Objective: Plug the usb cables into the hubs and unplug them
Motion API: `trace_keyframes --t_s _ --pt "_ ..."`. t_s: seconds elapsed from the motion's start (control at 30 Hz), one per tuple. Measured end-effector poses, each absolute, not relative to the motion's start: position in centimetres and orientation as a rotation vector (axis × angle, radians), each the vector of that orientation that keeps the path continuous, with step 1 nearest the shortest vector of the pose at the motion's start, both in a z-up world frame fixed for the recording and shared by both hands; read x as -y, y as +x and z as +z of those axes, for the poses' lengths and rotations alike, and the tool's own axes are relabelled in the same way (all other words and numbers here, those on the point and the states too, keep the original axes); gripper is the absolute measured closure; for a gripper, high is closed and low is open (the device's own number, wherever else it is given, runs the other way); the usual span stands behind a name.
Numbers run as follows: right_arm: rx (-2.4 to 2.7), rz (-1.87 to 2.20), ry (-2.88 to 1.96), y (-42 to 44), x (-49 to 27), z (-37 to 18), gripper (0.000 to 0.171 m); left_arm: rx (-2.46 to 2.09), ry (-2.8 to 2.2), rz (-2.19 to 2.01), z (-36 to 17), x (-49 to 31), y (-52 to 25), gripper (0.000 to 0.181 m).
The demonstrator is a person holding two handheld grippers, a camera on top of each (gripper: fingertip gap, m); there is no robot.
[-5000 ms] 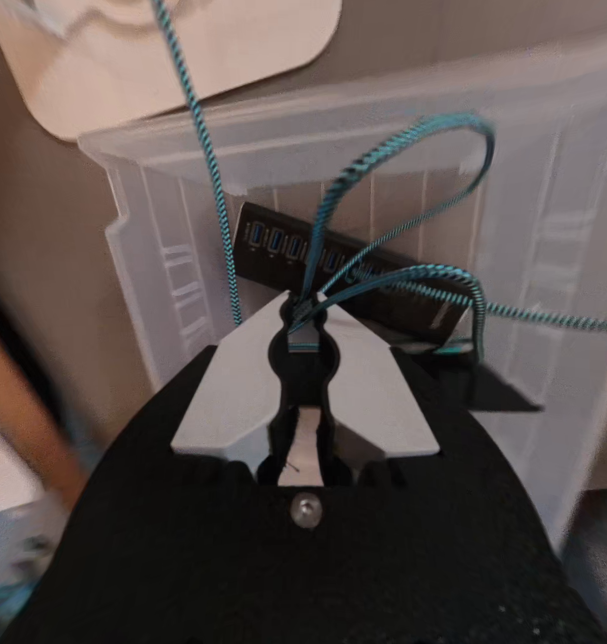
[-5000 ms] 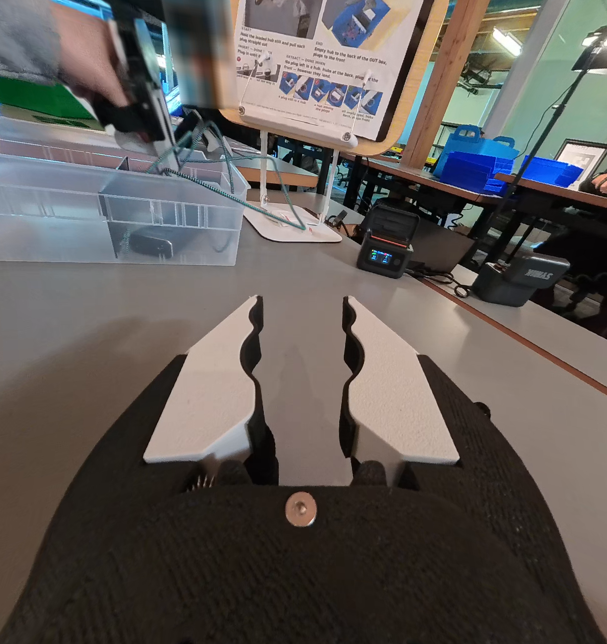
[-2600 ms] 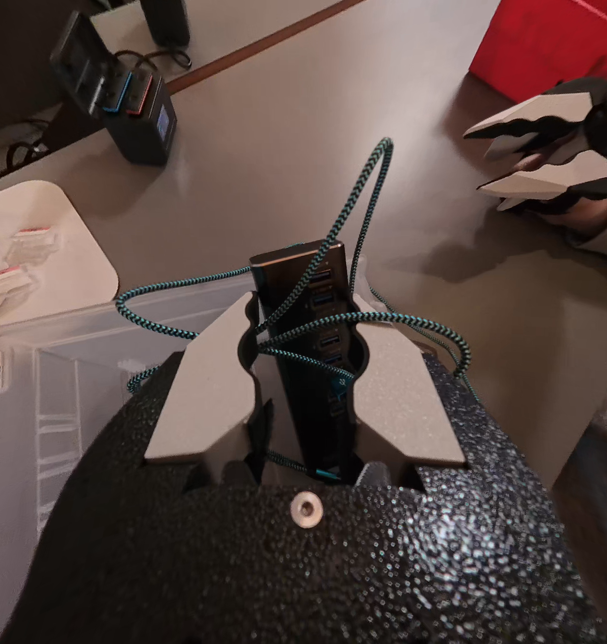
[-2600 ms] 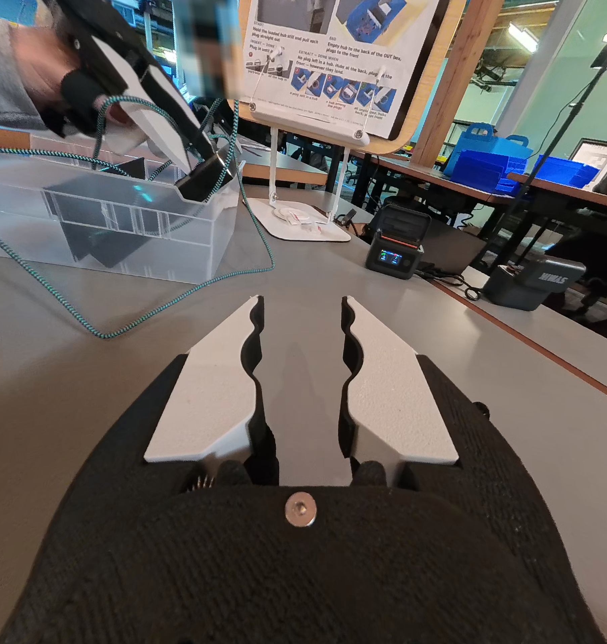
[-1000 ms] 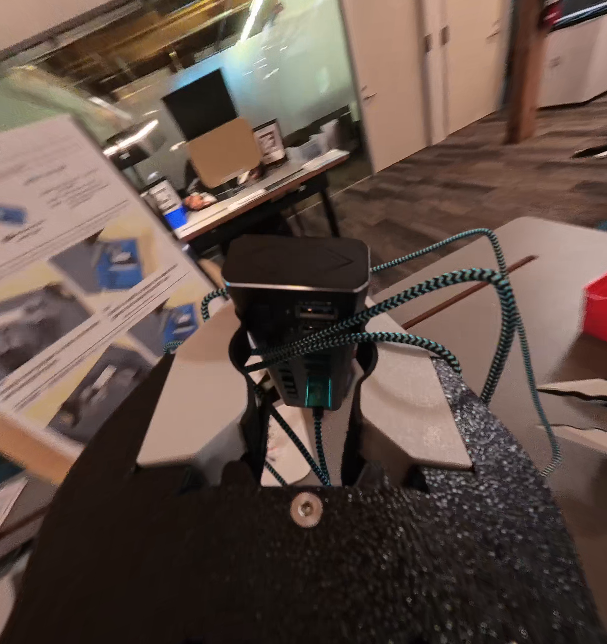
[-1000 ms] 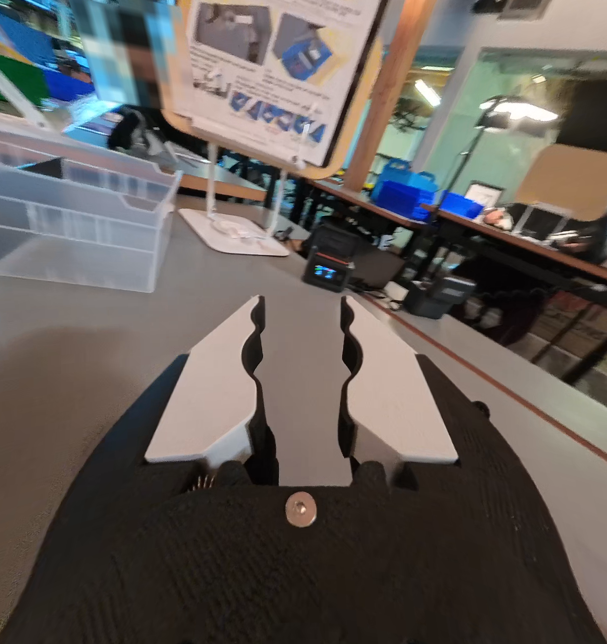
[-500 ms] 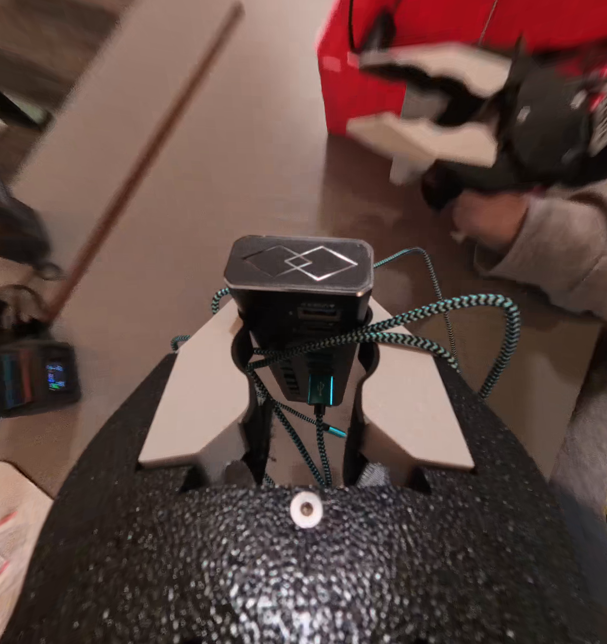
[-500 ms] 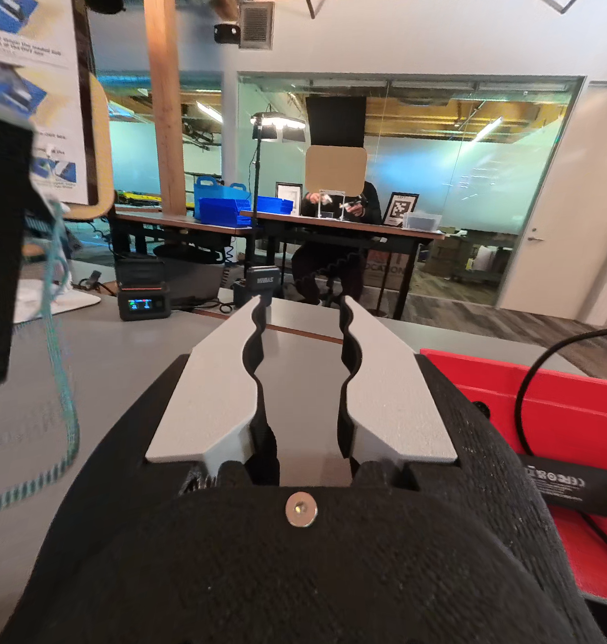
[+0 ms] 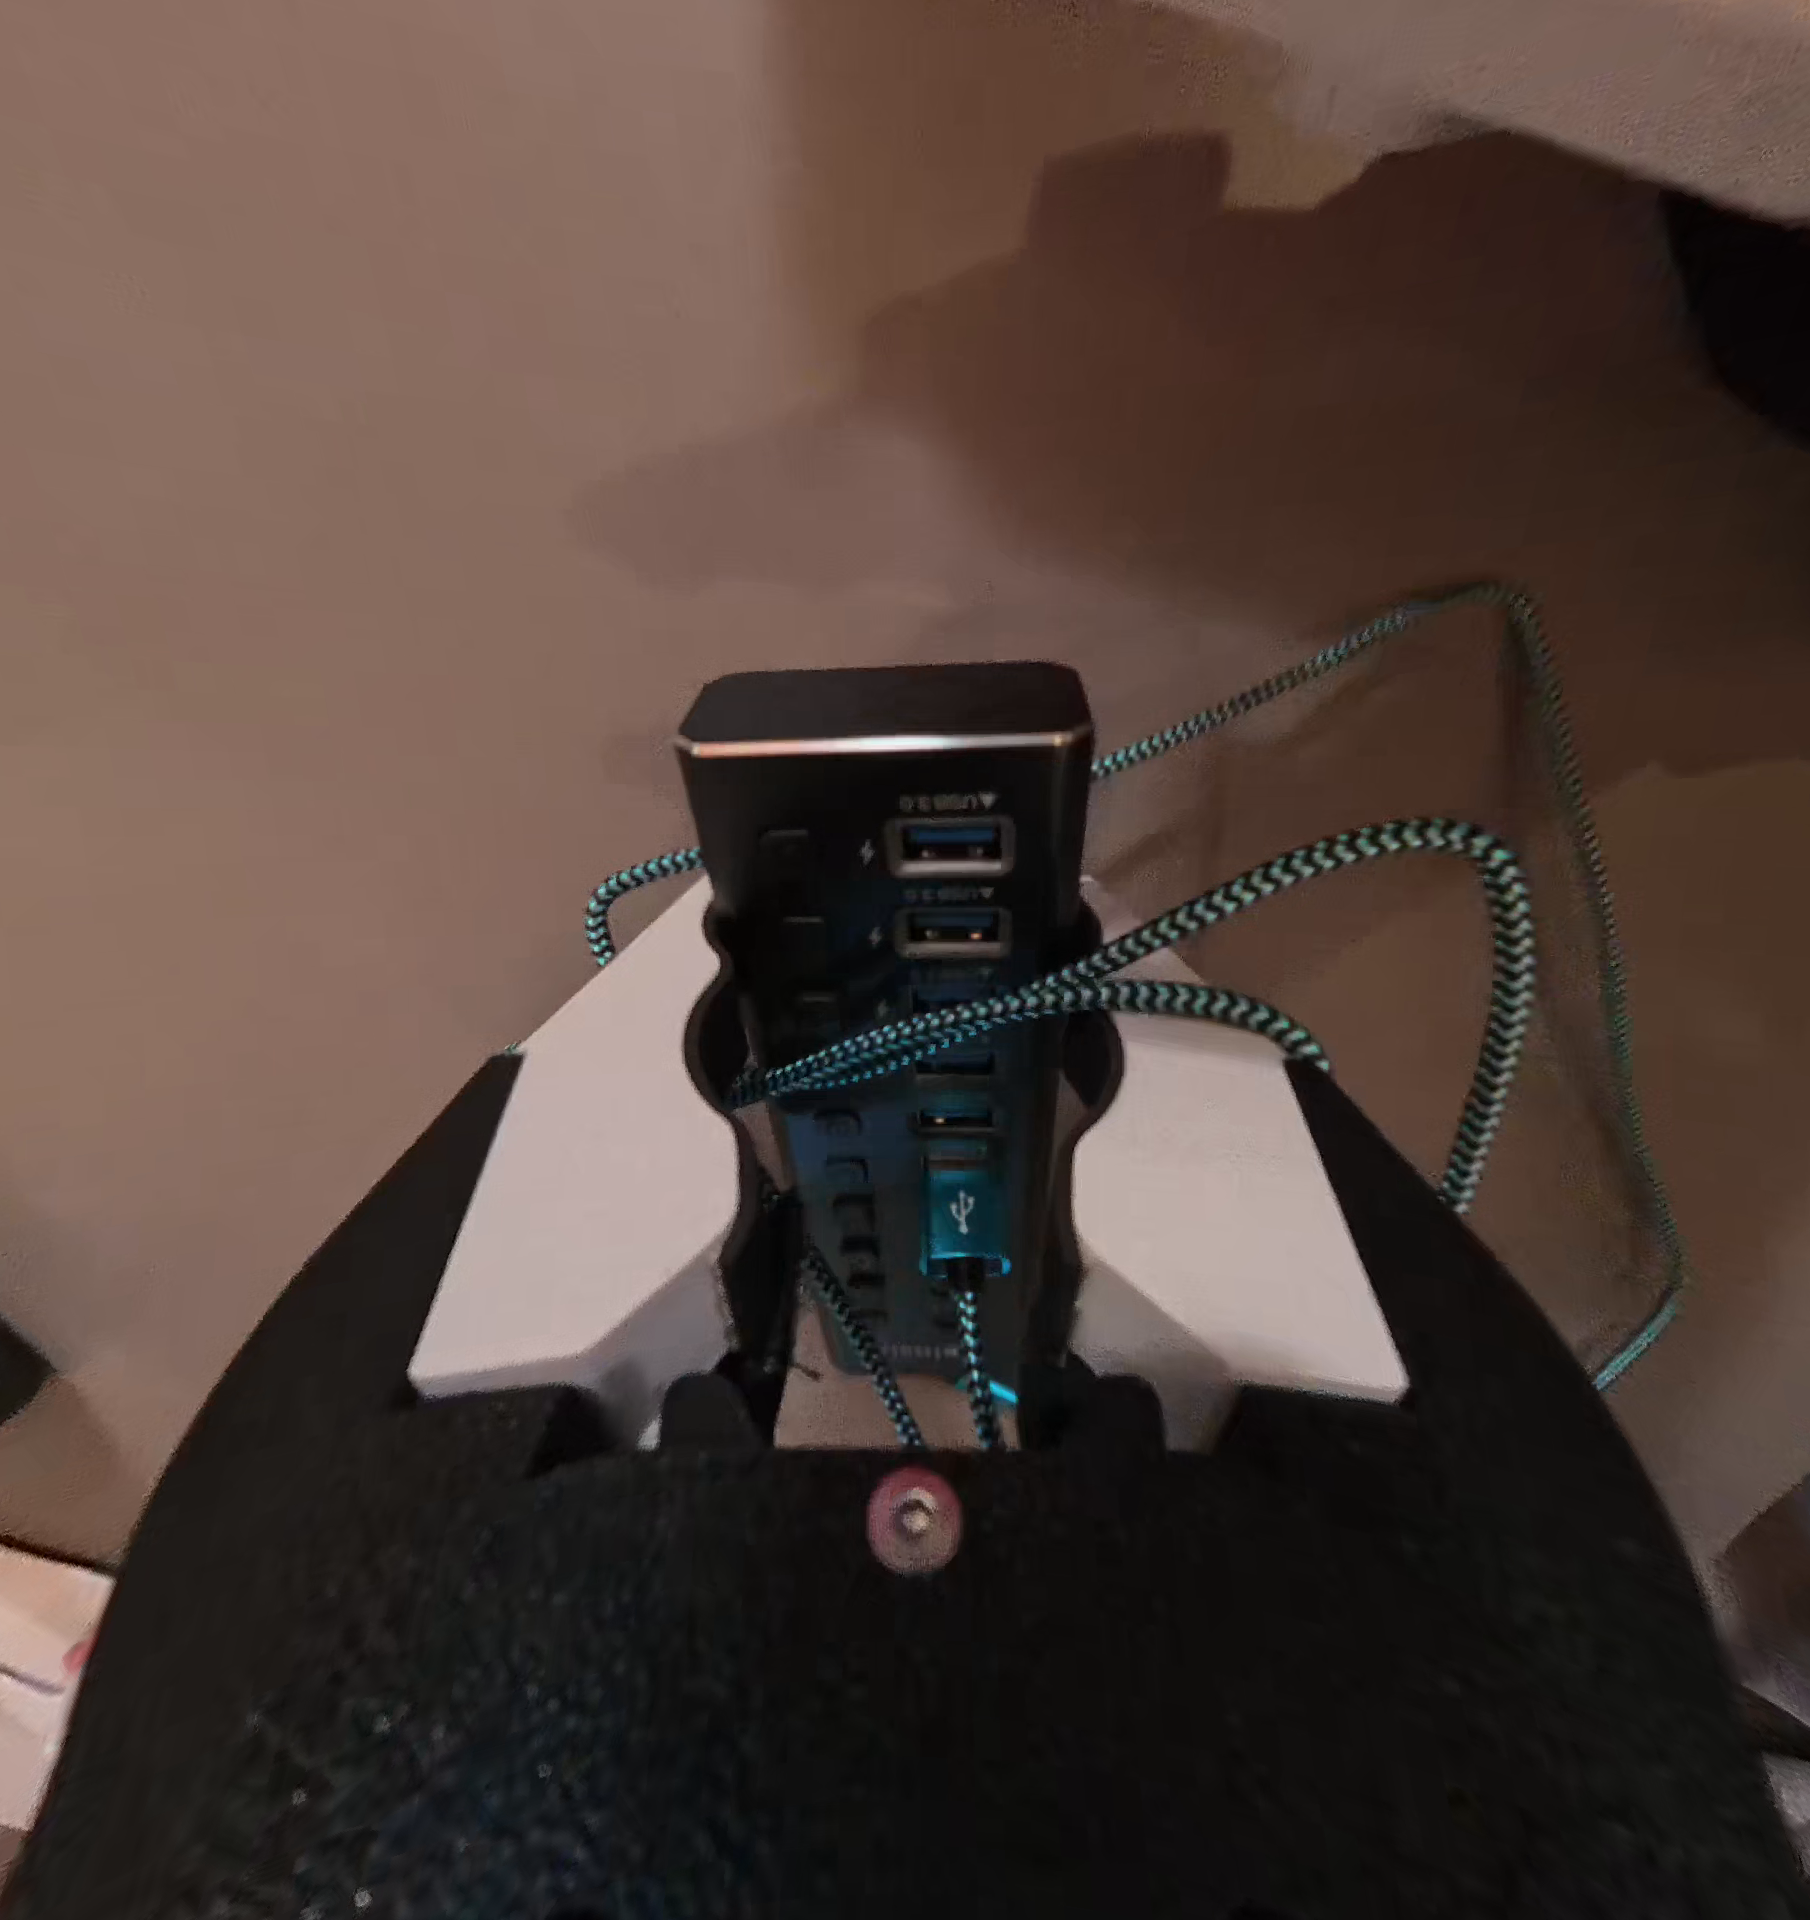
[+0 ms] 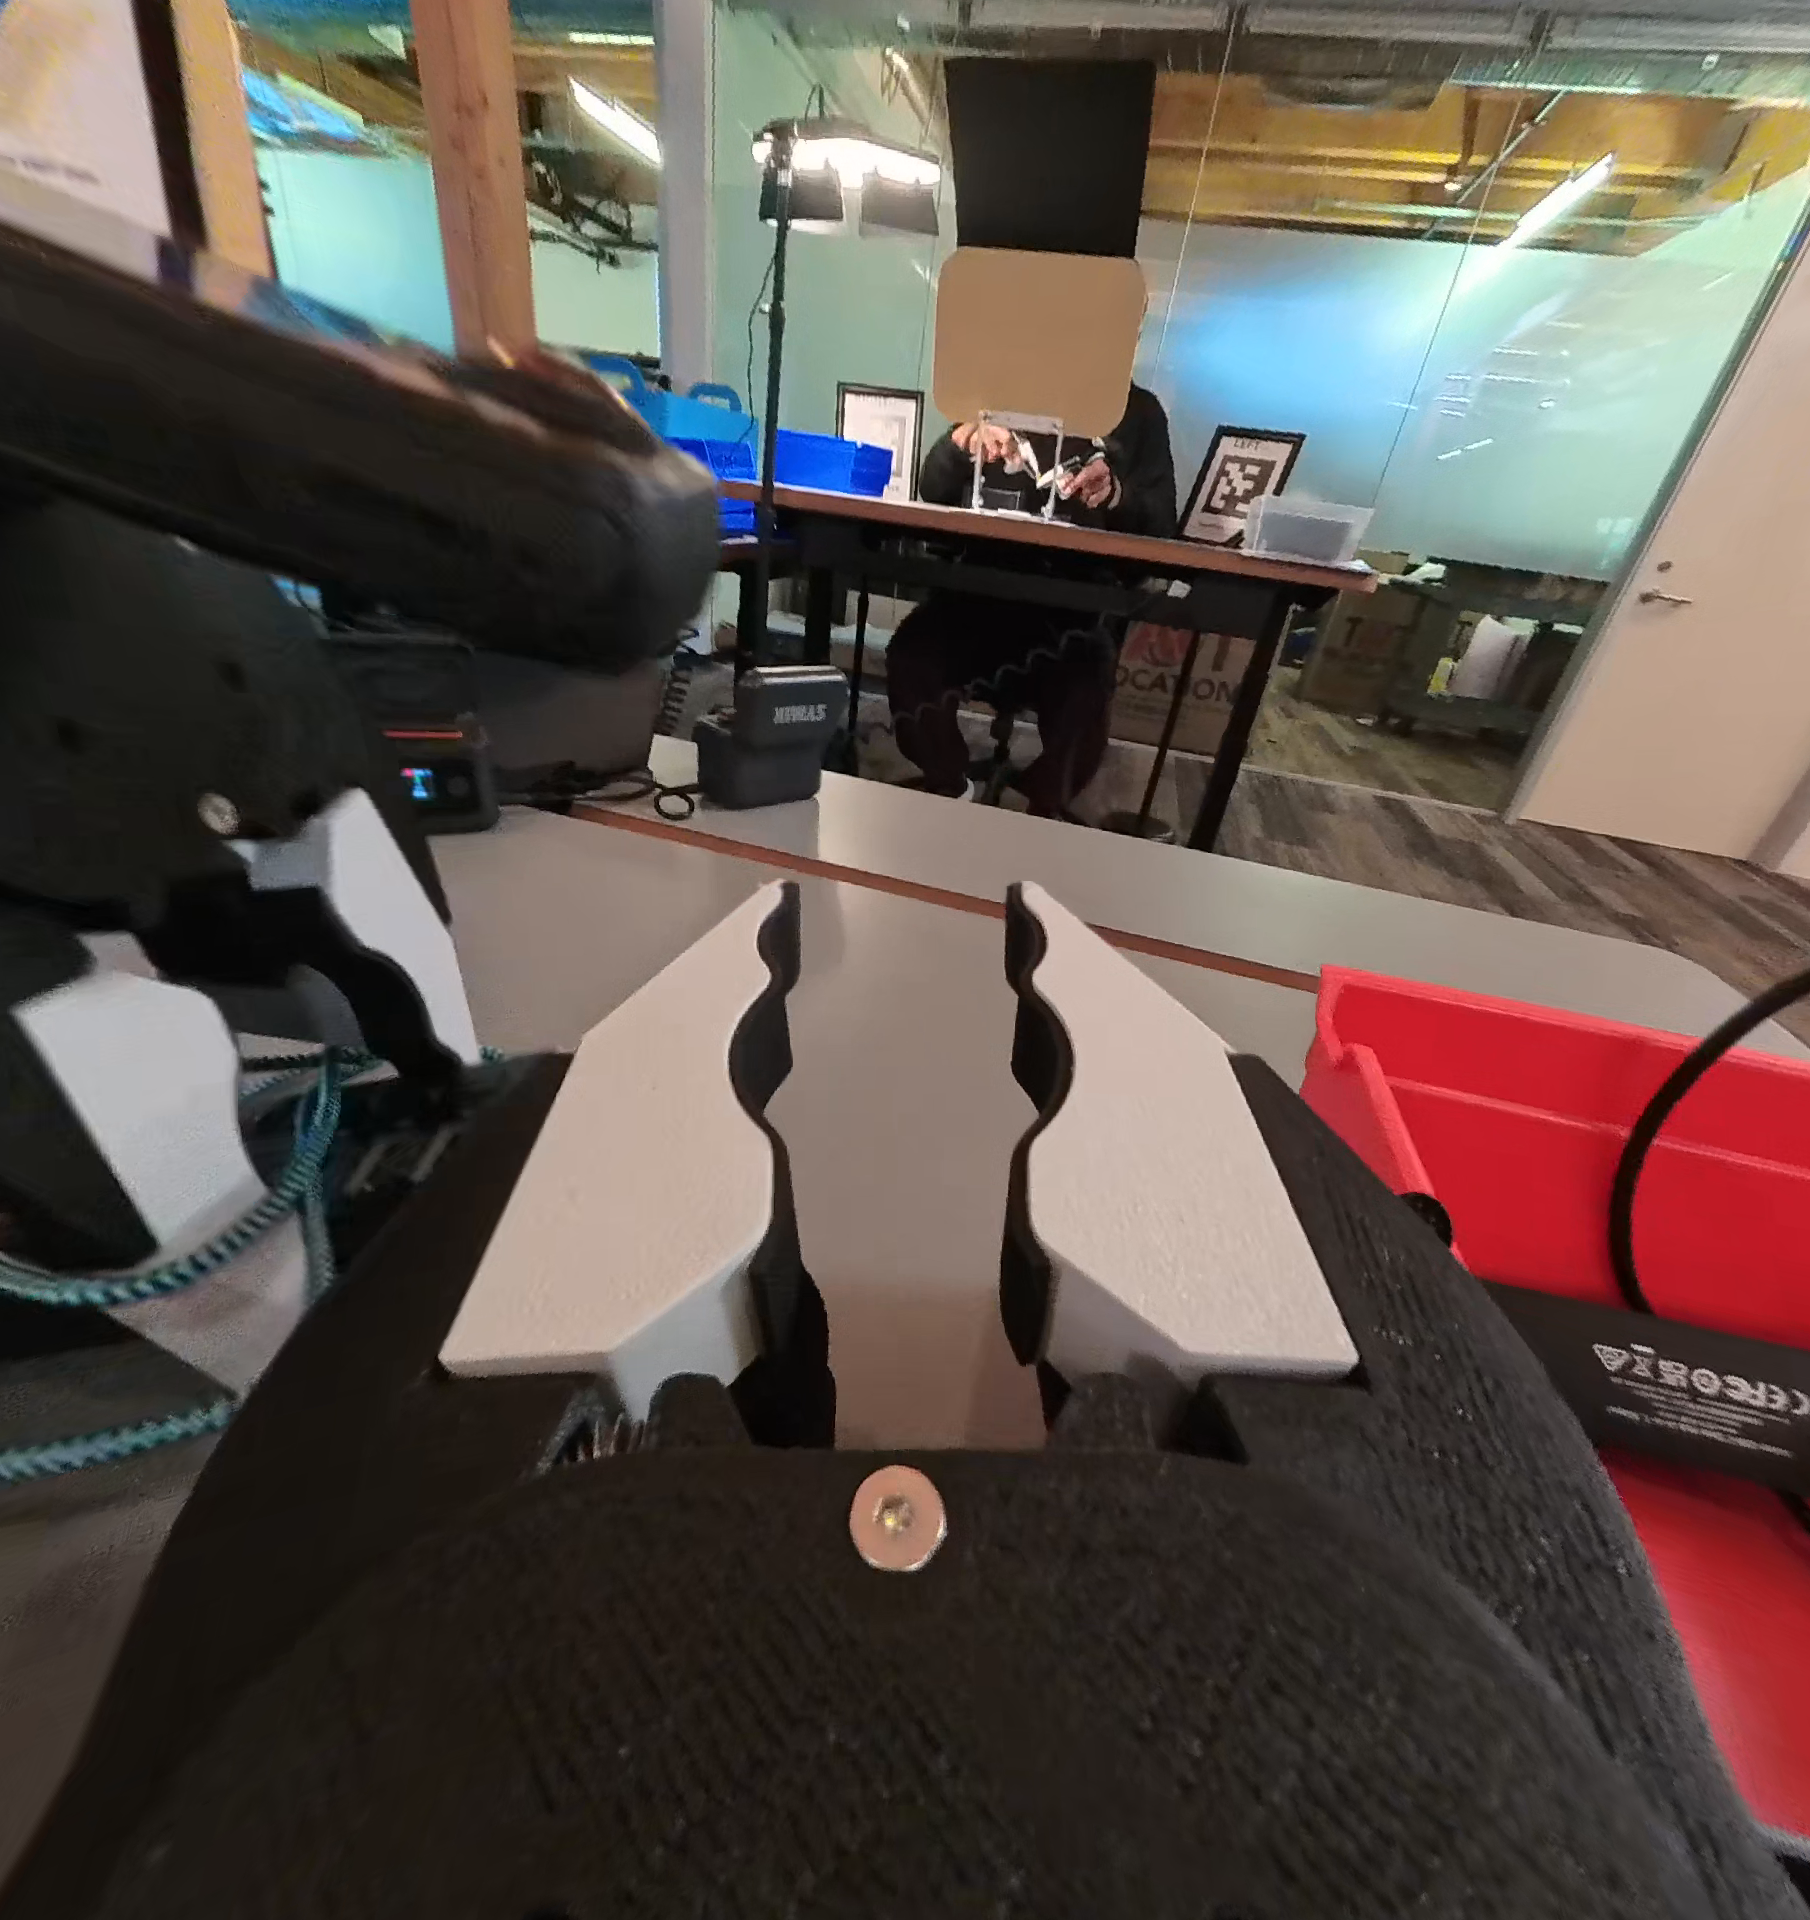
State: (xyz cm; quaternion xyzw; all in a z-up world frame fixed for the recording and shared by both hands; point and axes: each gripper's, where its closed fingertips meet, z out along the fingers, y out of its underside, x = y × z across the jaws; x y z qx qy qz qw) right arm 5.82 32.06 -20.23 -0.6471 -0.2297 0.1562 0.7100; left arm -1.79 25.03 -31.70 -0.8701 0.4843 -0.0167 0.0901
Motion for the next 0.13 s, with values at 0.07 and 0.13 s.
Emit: trace_keyframes --t_s 0.07,0.13 --pt "0.51 0.316 -1.461 6.0 -32.3 -20.62 0.133 -1.465 -2.624 -0.074 -33.02 -25.01 -1.39 0.123" --pt "0.51 0.303 -1.485 6.14 -32.56 -21.06 0.133 -1.44 -2.659 -0.198 -33.09 -24.4 -0.71 0.125"
